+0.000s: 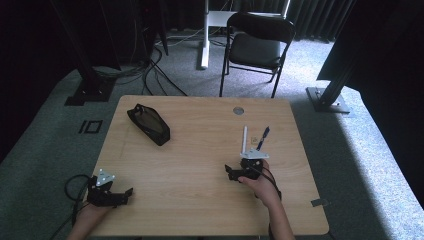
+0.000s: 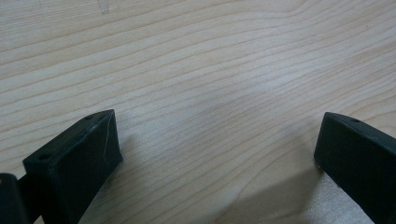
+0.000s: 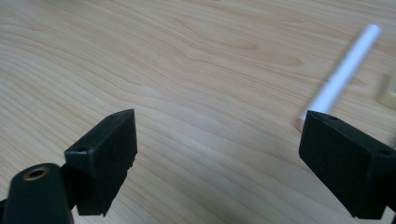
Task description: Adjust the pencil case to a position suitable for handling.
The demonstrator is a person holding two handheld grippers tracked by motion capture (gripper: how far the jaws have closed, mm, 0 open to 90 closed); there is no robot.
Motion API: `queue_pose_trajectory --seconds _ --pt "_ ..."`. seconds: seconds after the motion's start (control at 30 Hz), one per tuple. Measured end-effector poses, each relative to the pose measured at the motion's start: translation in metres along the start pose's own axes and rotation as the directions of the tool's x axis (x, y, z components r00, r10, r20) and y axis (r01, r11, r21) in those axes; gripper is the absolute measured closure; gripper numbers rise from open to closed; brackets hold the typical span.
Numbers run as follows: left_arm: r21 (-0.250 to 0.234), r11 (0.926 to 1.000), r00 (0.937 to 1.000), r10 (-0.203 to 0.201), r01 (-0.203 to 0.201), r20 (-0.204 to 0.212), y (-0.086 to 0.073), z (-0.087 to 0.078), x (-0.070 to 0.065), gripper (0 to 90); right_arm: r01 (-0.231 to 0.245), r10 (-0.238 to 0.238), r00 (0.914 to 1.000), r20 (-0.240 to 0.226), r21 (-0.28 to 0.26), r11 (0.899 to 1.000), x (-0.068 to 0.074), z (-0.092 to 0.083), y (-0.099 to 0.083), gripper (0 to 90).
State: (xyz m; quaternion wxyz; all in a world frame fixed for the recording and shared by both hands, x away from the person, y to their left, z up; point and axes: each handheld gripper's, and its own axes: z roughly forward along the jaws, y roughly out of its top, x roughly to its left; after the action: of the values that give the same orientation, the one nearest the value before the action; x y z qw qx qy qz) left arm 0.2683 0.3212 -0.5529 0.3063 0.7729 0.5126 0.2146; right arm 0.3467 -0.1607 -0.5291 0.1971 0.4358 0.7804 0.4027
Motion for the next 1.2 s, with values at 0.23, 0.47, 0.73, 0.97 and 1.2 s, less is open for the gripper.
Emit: queue_pose_trajectory --seconds 0.23,0.47,0.73,0.97,1.2 --pt "0.0 1.0 1.0 -0.001 0.001 0.0 0.0 0.0 0.0 0.6 0.017 -0.017 0.9996 -0.024 -0.015 1.0 0.01 0.009 0.013 11.4" --pt "-0.001 1.0 1.0 -0.001 0.001 0.0 0.0 0.0 0.0 0.6 0.021 -0.023 0.9986 -0.048 -0.026 0.999 0.022 0.02 0.023 11.4" --pt "0.0 1.0 1.0 -0.002 0.002 0.0 0.0 0.0 0.0 0.6 0.063 -0.065 0.9954 -0.07 -0.028 0.998 0.038 0.034 0.037 11.4" --pt "0.0 1.0 1.0 -0.002 0.002 0.0 0.0 0.0 0.0 0.6 0.073 -0.078 0.9924 -0.095 -0.055 0.996 0.048 0.045 0.048 11.4" --pt "0.0 1.0 1.0 -0.002 0.002 0.0 0.0 0.0 0.0 0.6 0.085 -0.095 0.9881 -0.122 -0.081 0.993 0.062 0.057 0.058 11.3"
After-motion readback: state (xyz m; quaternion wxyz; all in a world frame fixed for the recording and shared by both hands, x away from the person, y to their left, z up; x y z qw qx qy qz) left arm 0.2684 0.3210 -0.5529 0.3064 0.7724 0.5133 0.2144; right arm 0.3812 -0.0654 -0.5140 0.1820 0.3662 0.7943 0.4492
